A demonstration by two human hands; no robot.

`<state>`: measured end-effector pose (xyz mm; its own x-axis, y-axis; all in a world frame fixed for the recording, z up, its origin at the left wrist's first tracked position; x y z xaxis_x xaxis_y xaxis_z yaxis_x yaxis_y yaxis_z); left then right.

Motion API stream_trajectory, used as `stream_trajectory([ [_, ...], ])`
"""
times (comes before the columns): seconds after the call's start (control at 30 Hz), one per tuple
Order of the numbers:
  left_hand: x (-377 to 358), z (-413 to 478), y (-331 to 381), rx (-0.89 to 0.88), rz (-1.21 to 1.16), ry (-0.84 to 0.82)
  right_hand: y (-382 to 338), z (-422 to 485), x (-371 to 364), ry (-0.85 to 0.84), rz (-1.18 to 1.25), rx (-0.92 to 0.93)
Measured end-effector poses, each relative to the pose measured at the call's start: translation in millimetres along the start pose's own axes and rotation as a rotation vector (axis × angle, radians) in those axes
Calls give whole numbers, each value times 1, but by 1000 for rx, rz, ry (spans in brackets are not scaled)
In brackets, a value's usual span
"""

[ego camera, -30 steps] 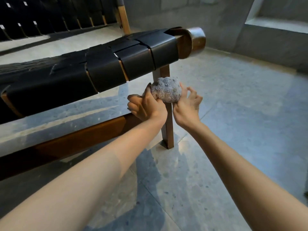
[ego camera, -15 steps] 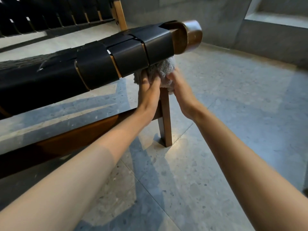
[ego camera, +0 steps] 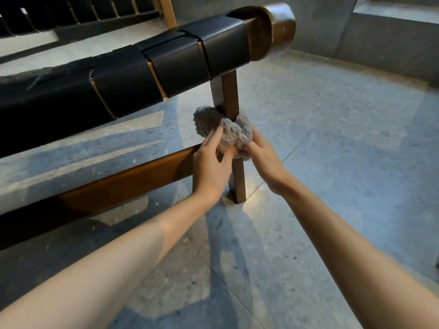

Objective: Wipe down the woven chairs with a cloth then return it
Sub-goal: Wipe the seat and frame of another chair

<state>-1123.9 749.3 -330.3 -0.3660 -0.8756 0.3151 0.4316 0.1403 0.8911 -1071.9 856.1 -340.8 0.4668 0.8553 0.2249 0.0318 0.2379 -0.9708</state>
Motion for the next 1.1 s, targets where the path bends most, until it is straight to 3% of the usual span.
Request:
stream_trajectory([
  [0.2, -6, -34, -2, -114, 52, 41, 30, -17, 3, -15, -31, -58],
  [0.33, -15, -60, -28, 52, 87, 45, 53, -32, 2, -10, -166, -90],
  [0.5, -24, -66, -49, 209, 0, 174, 61, -26, -7, -22, -100, -131],
  [0.73, -35, -58, -80, 381, -75, 164, 49, -7, -15, -23, -89, -61],
  [0.93, -48, -51, -92, 353, -61, -35, 72, -2, -20, -41, -88, -93],
  [1.1, -58, -63, -119, 445, -53, -187, 107, -17, -27, -100, -89, -204],
])
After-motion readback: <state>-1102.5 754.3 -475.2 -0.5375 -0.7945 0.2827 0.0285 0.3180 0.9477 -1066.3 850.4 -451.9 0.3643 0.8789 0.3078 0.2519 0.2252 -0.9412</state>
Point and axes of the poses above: each hand's wrist, its own z-axis towards the middle knuckle, its own x-axis out of the back of the hand, y = z × x, the point moved 8 cm from there along z, towards the middle knuckle, and after that the axes turned 7 degrees about -z, right-handed, at the moved point
